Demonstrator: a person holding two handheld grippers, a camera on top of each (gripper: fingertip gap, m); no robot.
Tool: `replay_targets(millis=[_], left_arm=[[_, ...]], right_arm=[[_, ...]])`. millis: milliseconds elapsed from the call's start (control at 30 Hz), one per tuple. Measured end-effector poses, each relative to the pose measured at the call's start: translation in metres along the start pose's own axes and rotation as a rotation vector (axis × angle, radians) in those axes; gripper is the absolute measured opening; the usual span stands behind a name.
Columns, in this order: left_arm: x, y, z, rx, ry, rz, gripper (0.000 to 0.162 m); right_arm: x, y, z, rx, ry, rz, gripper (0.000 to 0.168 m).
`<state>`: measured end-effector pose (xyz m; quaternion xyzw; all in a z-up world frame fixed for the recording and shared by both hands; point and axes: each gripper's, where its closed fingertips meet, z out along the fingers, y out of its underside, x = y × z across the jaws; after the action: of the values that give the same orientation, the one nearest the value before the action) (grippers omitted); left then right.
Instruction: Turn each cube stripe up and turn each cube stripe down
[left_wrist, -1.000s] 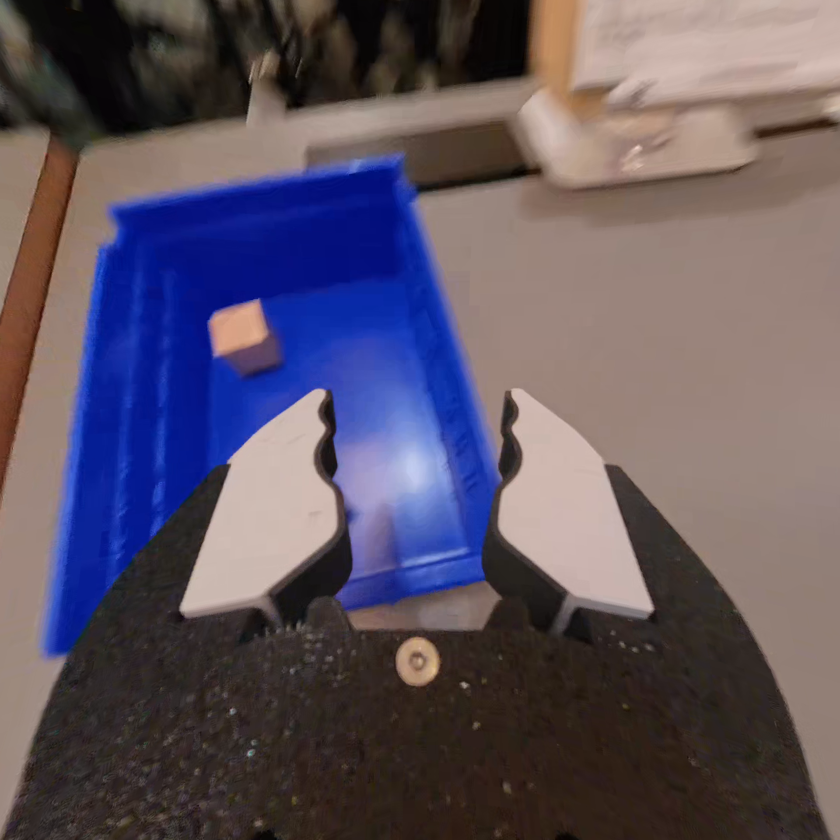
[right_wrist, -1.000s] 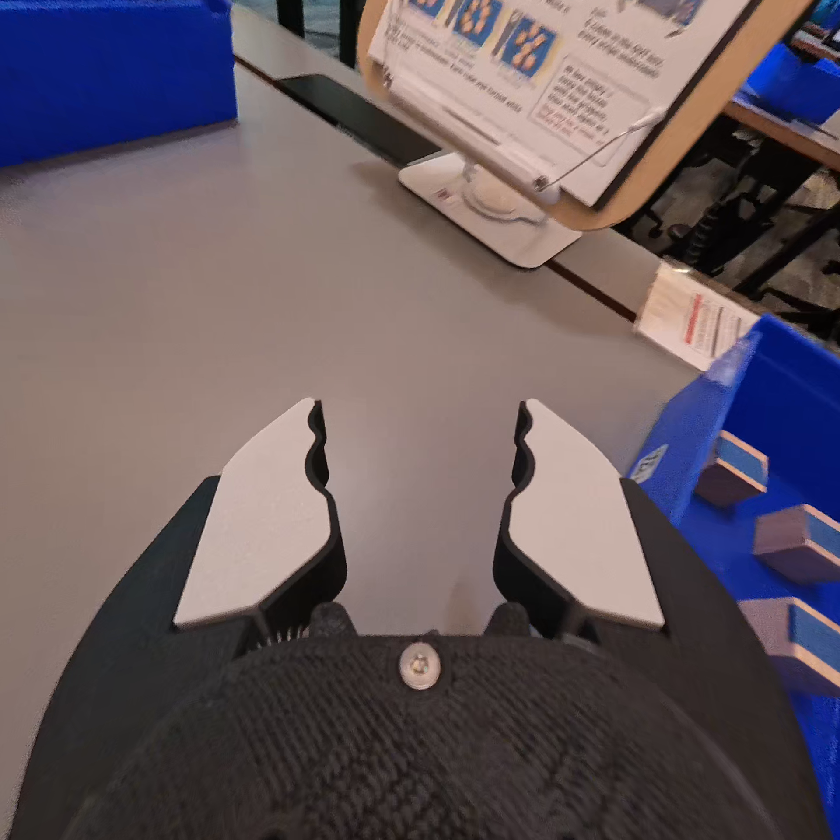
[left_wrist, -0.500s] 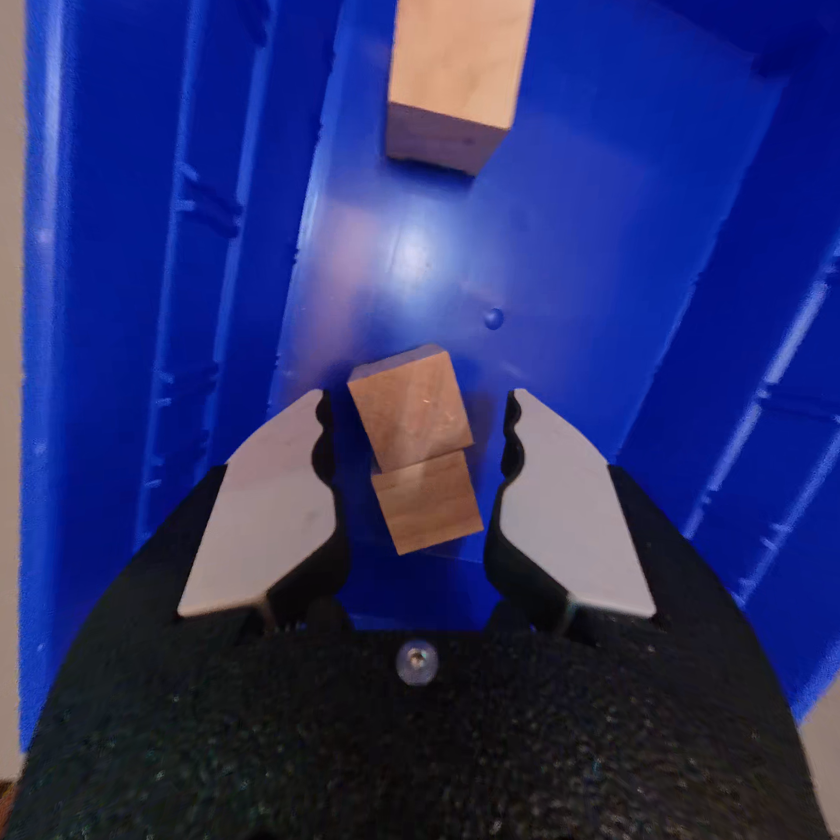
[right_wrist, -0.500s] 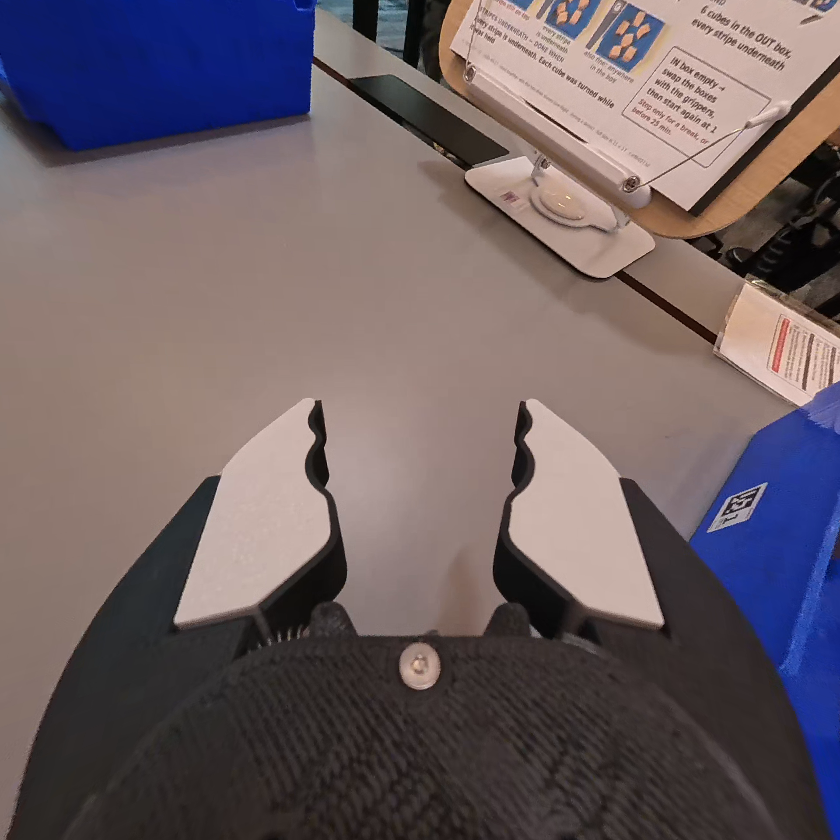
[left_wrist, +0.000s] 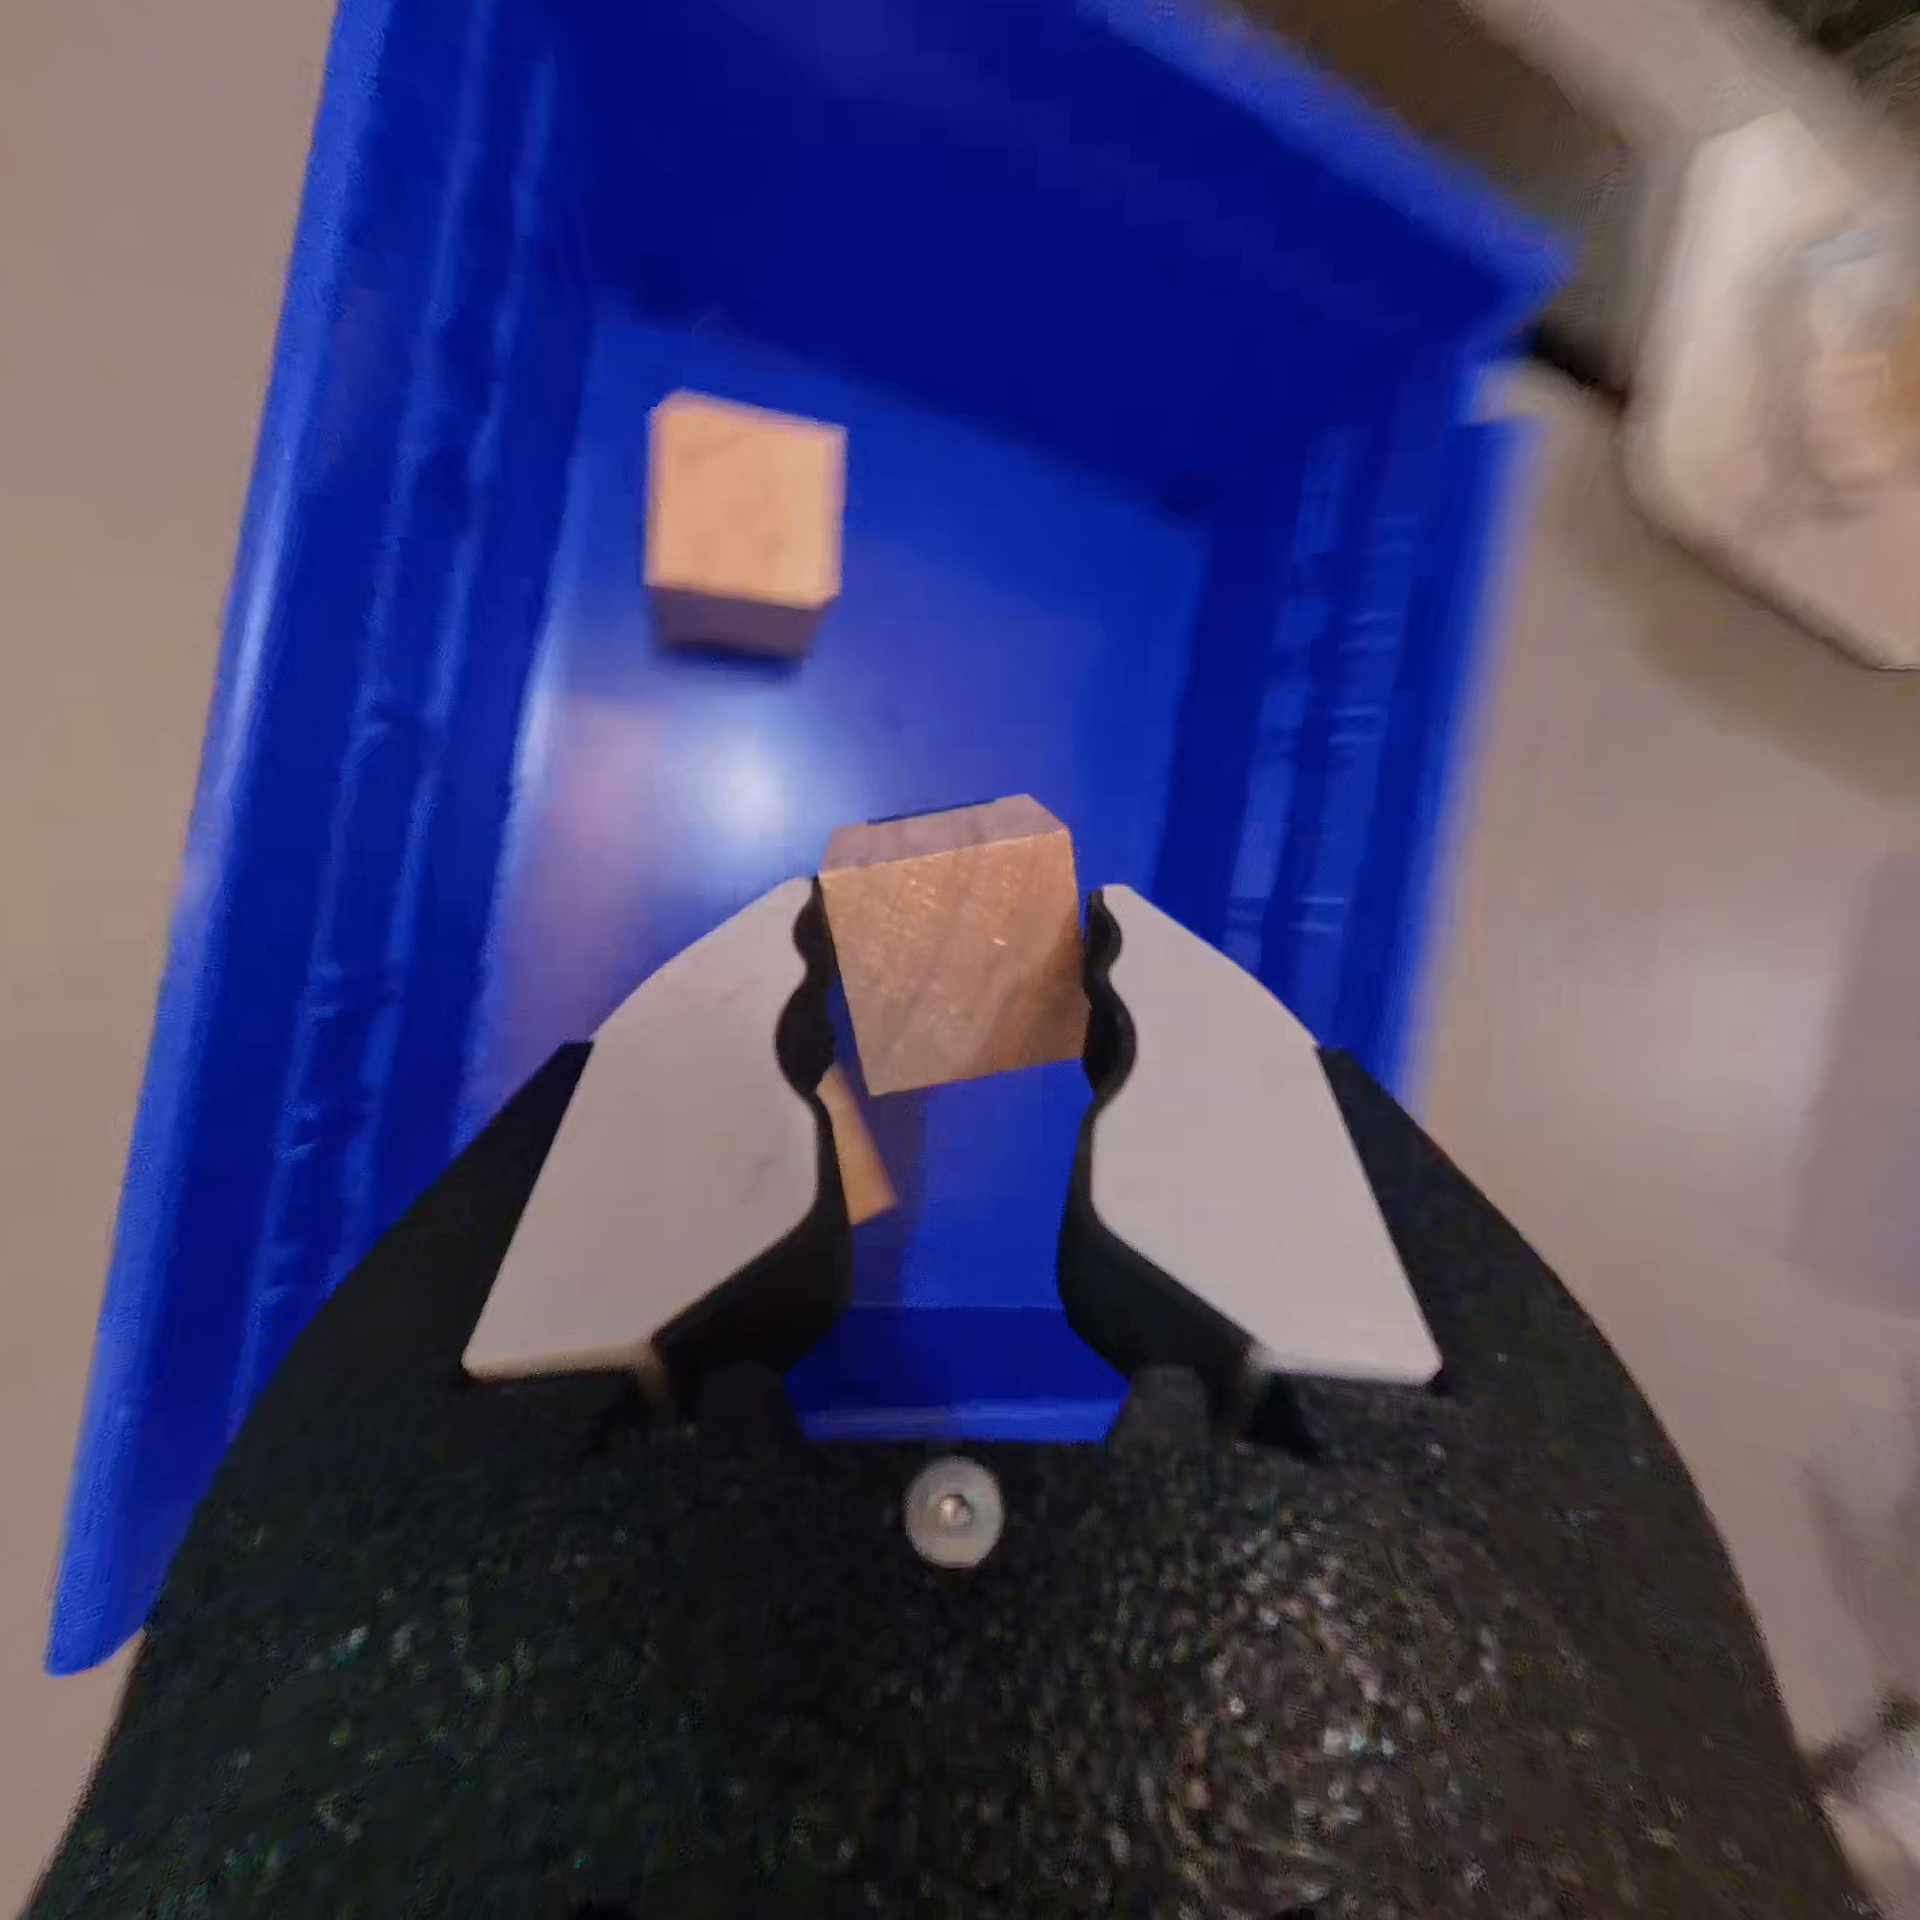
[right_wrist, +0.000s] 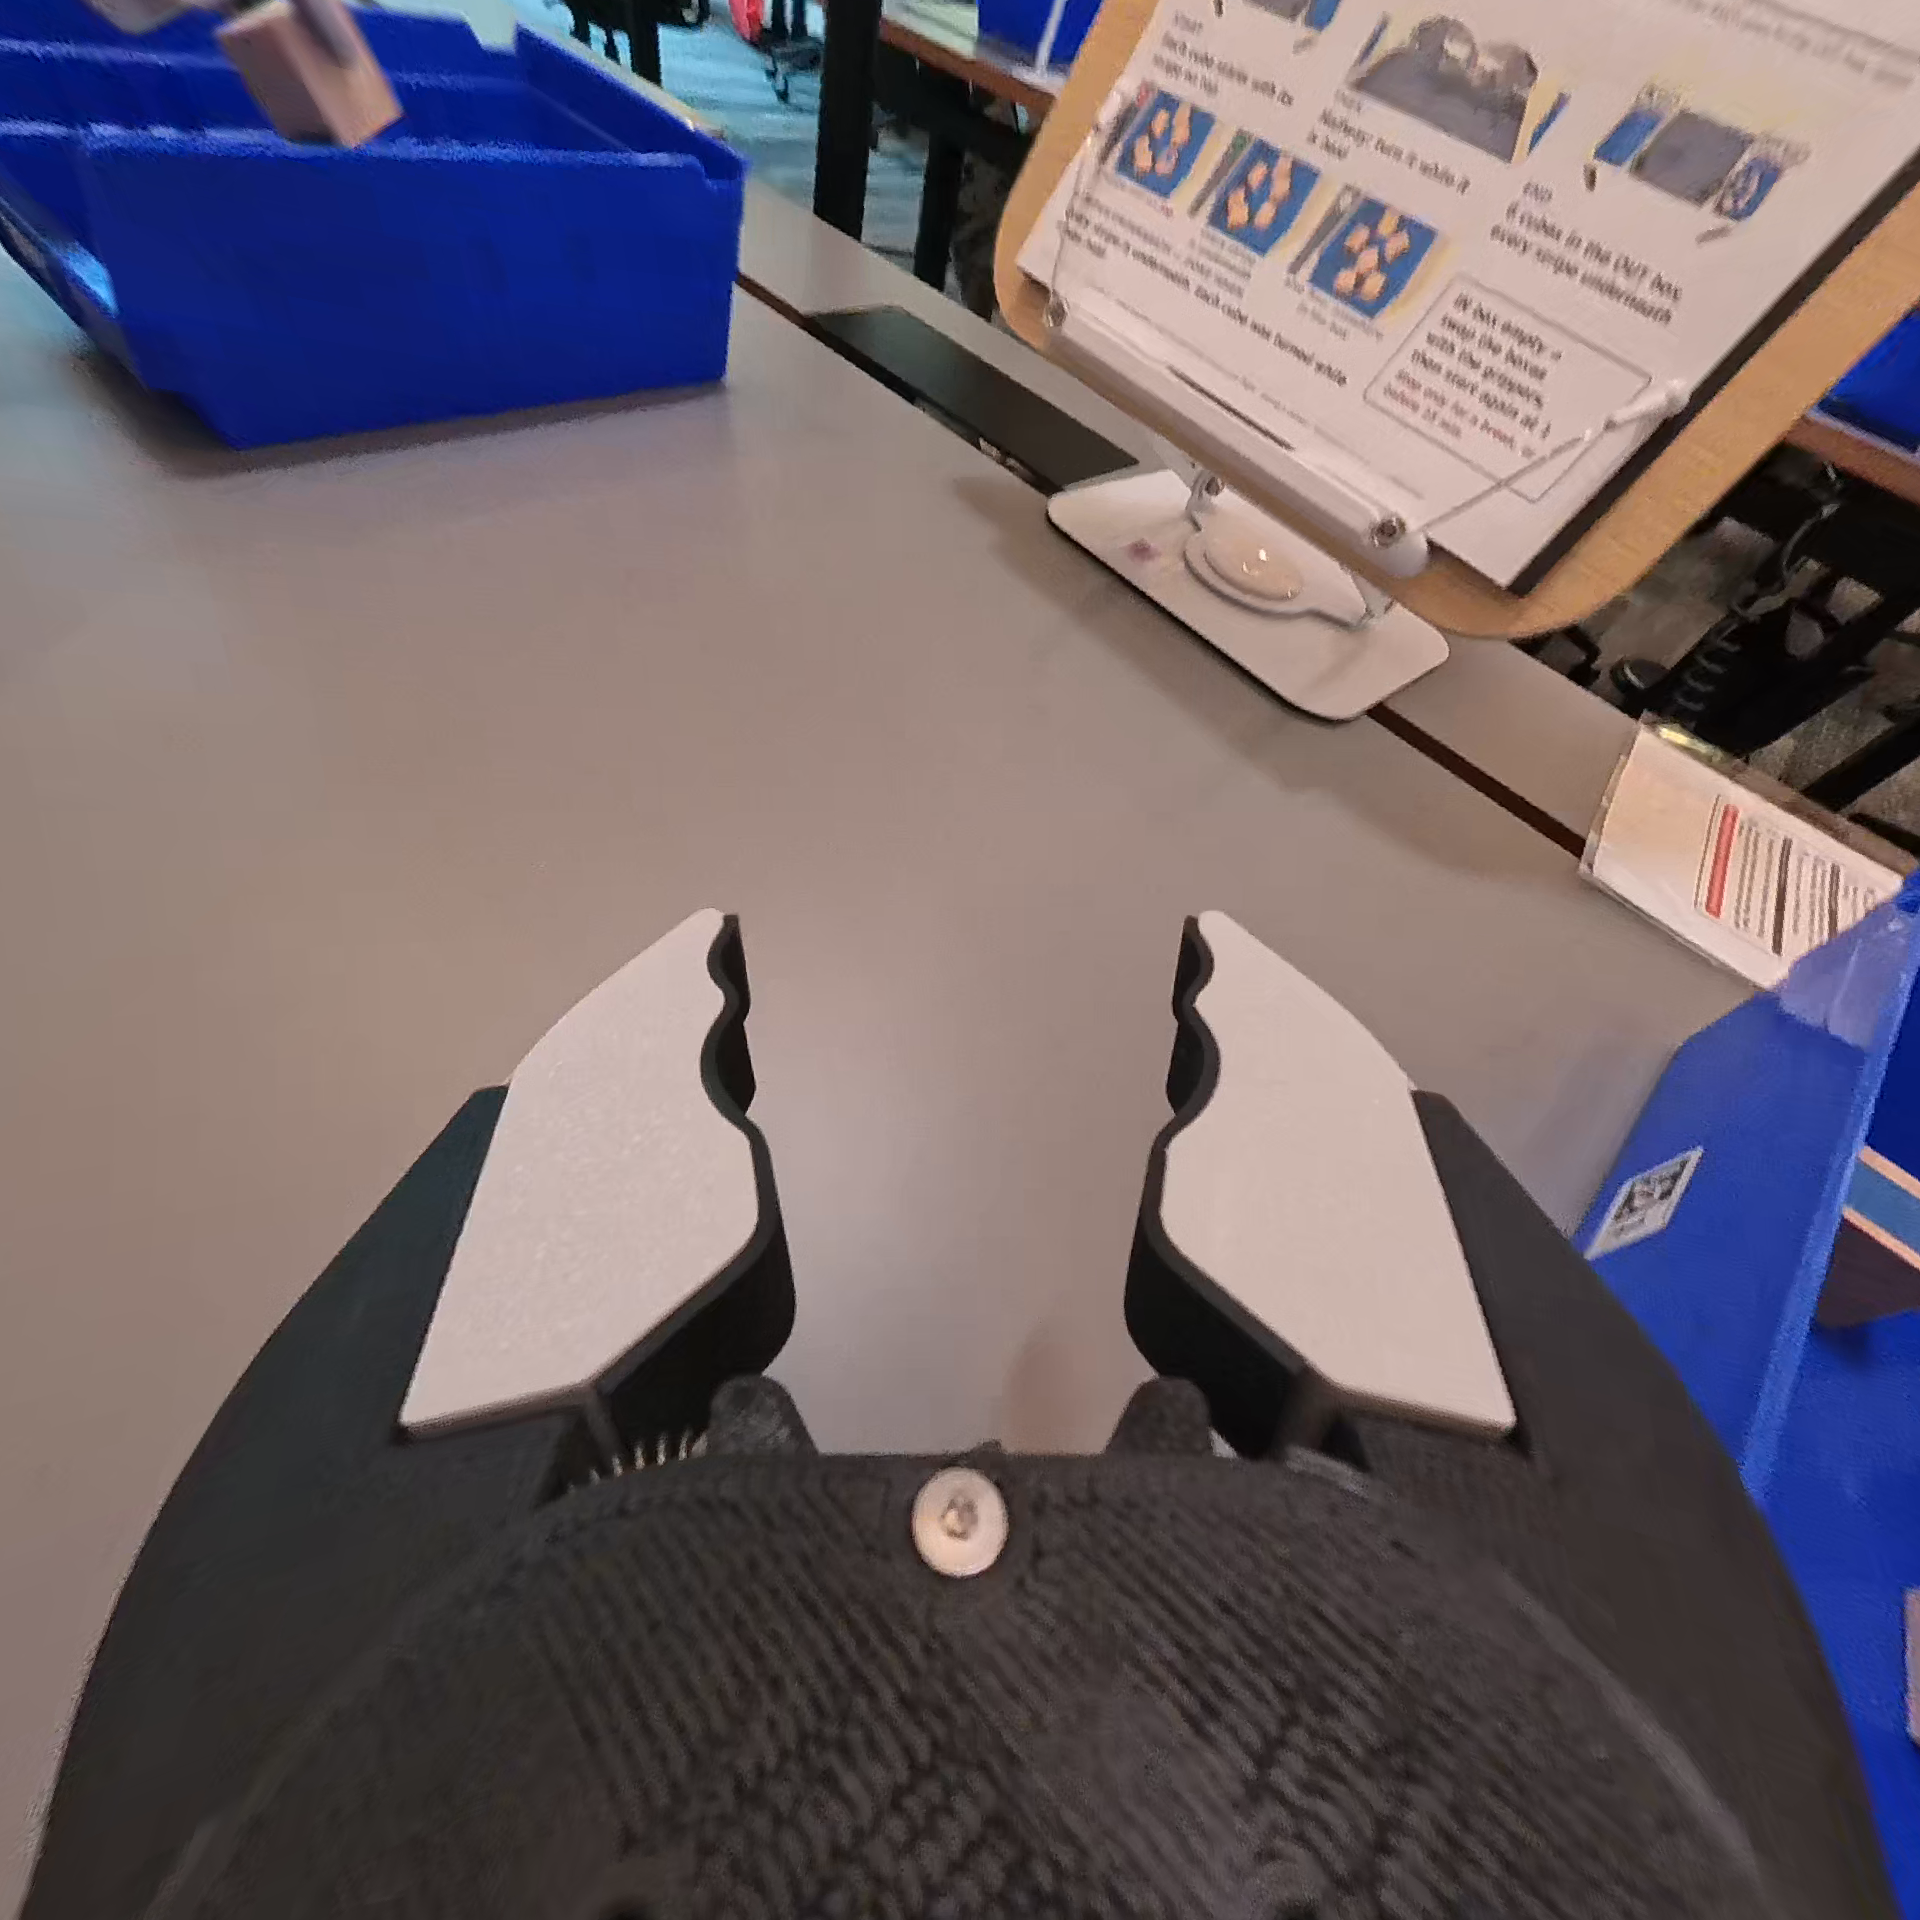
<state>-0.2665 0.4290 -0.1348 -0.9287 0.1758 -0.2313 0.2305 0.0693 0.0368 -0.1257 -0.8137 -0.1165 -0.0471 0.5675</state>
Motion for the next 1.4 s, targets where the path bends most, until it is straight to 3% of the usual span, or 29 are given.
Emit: replay_targets(millis=[100, 200, 400, 600, 900, 1000, 1100, 1233, 1400], left_arm=[[0.086, -0.02, -0.049, 0.144, 0.334, 0.094, 0.046], [0.174, -0.007, -0.093, 0.18, 0.705, 0.184, 0.046], [0.3, 0.068, -0.133, 0.04, 1.304, 0.262, 0.046], [0.366, 0.139, -0.141, -0.195, 1.639, 0.305, 0.046], [0.403, 0.19, -0.14, -0.353, 1.752, 0.378, 0.046], [0.407, 0.194, -0.136, -0.371, 1.753, 0.371, 0.046], [0.407, 0.193, -0.134, -0.361, 1.766, 0.363, 0.045], [0.407, 0.191, -0.115, -0.281, 1.709, 0.402, 0.046], [0.392, 0.159, -0.044, 0.048, 1.384, 0.469, 0.06]], right_arm=[[-0.014, -0.018, 0.002, 0.097, -0.034, -0.023, 0.08], [-0.033, -0.047, 0.003, 0.233, -0.083, -0.061, 0.08], [-0.058, -0.119, -0.006, 0.465, -0.123, -0.16, 0.08], [-0.072, -0.158, -0.016, 0.514, -0.123, -0.344, 0.081], [-0.083, -0.164, -0.022, 0.508, -0.178, -0.473, 0.073], [-0.087, -0.161, -0.023, 0.514, -0.19, -0.519, 0.049], [-0.086, -0.159, -0.021, 0.493, -0.187, -0.519, 0.046], [-0.079, -0.148, -0.013, 0.397, -0.181, -0.505, 0.046], [-0.025, -0.109, -0.01, 0.103, -0.133, -0.477, 0.046]])
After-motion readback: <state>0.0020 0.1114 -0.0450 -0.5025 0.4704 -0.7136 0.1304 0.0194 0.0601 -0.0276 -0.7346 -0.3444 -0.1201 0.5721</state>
